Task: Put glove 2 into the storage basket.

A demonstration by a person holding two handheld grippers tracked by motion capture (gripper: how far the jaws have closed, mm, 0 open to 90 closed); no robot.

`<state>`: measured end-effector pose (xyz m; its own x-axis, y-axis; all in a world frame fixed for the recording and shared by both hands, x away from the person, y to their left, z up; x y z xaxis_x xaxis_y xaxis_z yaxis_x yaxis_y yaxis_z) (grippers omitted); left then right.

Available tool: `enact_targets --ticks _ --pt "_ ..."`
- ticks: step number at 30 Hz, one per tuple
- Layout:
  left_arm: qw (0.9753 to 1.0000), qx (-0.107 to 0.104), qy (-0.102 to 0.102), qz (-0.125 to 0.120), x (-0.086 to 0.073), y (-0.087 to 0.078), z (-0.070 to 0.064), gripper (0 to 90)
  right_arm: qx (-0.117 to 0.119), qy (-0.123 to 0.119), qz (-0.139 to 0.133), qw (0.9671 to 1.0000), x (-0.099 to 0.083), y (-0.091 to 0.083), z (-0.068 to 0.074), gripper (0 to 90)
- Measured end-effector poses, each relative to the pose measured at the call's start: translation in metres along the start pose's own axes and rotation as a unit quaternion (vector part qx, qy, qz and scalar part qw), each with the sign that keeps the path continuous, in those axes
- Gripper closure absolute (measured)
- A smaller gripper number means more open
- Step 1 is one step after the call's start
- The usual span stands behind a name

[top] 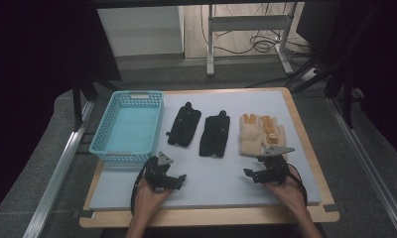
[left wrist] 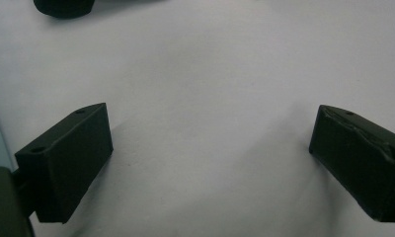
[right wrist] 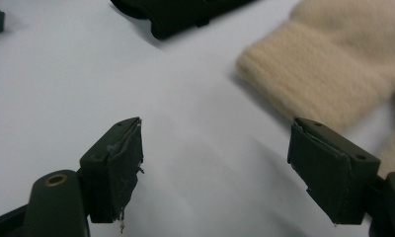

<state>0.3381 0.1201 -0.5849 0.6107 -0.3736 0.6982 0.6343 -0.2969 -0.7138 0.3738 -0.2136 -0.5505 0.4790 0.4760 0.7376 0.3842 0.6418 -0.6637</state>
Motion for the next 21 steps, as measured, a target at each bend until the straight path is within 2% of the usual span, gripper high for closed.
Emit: enact_targets --ticks 7,8,21 --pt "1.0 0.0 0.0 0.0 0.0 0.0 0.0 3.3 0.006 -0.012 -0.005 0.9999 0.021 0.006 0.004 21.1" --pt "1.0 0.0 0.0 0.0 0.0 0.0 0.0 3.3 0.006 -0.015 -0.002 0.9999 0.028 0.011 0.003 21.2" --pt "1.0 0.0 -0.001 0.0 0.0 0.0 0.0 3.4 0.017 -0.016 0.0 0.9997 0.063 0.033 -0.004 28.5"
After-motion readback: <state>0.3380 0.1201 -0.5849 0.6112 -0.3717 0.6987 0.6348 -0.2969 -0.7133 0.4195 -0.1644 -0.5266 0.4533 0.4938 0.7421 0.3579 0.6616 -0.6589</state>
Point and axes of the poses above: each handheld gripper's, and its own axes: y roughly forward along the jaws, x roughly out of its top, z roughly to its left, the point moved 5 cm from there along y, roughly forward along the jaws, and after that the axes turned 8 degrees about x, right-handed, at the moved point
